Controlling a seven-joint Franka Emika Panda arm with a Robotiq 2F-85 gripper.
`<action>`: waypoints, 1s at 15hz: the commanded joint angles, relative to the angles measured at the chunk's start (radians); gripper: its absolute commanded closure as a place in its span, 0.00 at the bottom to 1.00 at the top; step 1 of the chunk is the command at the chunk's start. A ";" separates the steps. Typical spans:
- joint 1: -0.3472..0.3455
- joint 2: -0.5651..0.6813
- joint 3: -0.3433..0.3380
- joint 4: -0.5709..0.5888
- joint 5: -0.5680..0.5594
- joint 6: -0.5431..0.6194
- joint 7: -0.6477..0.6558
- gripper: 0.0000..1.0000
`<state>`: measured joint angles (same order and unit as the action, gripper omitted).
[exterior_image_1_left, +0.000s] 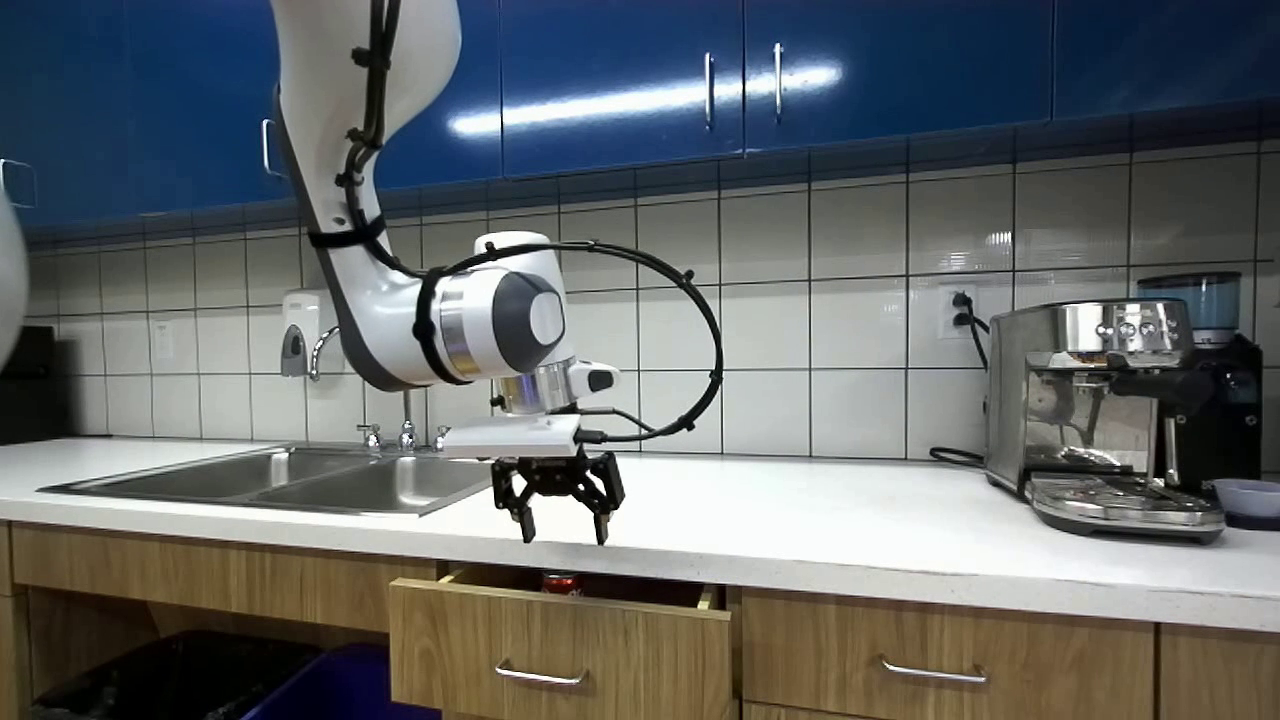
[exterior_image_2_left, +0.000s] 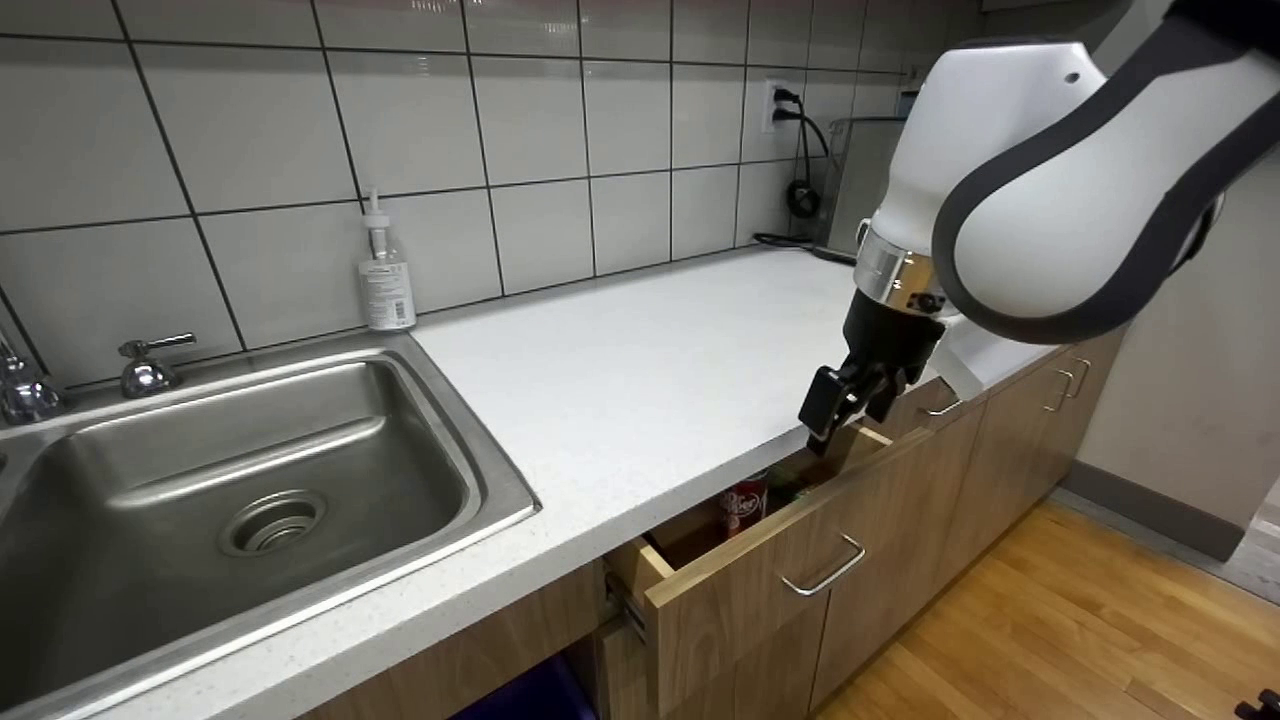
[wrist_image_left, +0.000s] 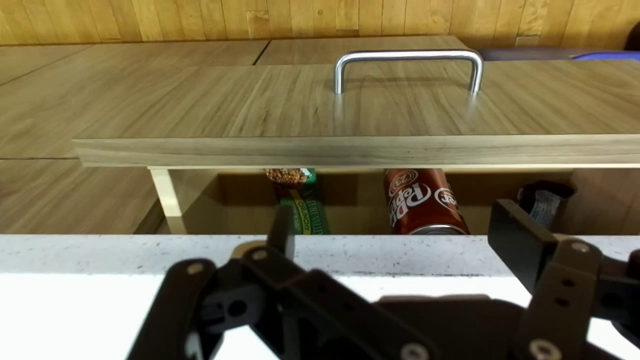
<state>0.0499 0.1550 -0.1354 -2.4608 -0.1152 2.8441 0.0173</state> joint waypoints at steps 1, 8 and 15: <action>-0.051 -0.028 0.052 0.028 0.055 -0.076 -0.074 0.00; -0.055 -0.013 0.042 0.043 0.024 -0.047 -0.036 0.00; -0.056 -0.013 0.041 0.044 0.024 -0.047 -0.036 0.00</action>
<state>0.0133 0.1433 -0.1126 -2.4178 -0.0857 2.8004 -0.0211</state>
